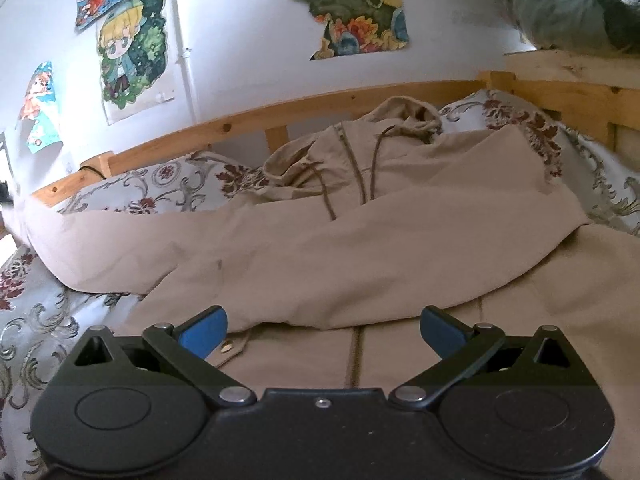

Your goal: Fold large clothes

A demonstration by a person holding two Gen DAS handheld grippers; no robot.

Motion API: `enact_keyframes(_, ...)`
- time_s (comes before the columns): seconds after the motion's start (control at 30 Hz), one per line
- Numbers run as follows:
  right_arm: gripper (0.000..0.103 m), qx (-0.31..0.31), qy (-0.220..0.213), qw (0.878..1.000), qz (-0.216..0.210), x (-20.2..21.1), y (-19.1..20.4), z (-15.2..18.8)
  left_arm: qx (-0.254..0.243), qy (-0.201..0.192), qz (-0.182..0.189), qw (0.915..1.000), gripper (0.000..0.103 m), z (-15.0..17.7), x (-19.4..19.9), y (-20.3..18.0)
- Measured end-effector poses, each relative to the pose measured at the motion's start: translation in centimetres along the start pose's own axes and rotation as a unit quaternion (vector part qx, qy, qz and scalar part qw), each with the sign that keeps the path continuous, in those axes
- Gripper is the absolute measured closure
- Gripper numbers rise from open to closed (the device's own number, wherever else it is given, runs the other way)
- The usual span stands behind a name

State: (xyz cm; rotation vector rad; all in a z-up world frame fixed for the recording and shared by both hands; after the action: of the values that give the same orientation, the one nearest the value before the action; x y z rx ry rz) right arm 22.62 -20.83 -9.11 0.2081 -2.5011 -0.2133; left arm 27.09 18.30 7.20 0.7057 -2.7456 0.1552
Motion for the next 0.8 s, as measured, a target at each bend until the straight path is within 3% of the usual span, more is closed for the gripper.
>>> enact_keyframes(0.1,0.001,0.002,-0.021,0.999,0.025,0.4,-1.2,-0.7,-0.056,-0.046,0.096,0.9927,0.099,-1.8,4.2,-6.5)
enact_keyframes(0.23,0.001,-0.004,-0.054,0.995,0.082,1.0,-4.0,-1.7,-0.099,-0.068,0.218,0.9686,0.098,-2.1,8.3,-15.9)
enact_keyframes(0.43,0.001,-0.032,-0.089,0.983,0.157,2.0,-9.0,-2.5,-0.114,-0.026,0.323,0.9390,0.098,2.5,9.9,-27.7)
enact_keyframes(0.6,0.001,-0.053,-0.121,0.965,0.228,3.0,-13.1,-3.0,-0.135,0.061,0.372,0.9165,0.097,10.1,8.7,-34.0)
enact_keyframes(0.7,0.001,-0.074,-0.130,0.953,0.264,3.2,-15.7,-2.9,-0.119,0.156,0.428,0.8822,0.090,14.5,7.2,-35.1)
enact_keyframes(0.77,0.001,-0.090,-0.125,0.951,0.269,3.0,-17.2,-2.5,-0.121,0.209,0.444,0.8630,0.072,16.9,6.2,-35.1)
enact_keyframes(0.8,0.001,-0.098,-0.120,0.950,0.270,2.7,-17.8,-2.3,-0.120,0.222,0.449,0.8573,0.053,17.8,5.9,-34.8)
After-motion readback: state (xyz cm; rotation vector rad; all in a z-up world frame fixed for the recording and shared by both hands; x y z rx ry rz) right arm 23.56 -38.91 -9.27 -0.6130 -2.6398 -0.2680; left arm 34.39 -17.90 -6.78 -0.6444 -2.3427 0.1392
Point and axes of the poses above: each gripper's, at about its wrist camera, not at the fingertips, and x roughly against the way its jaws point, y to its left, z to its underside, the point moved 6 cm from there along -x, roughly the way its jaws point, and after that the axes turned 7 degrees about y, right-handed, at the moved point
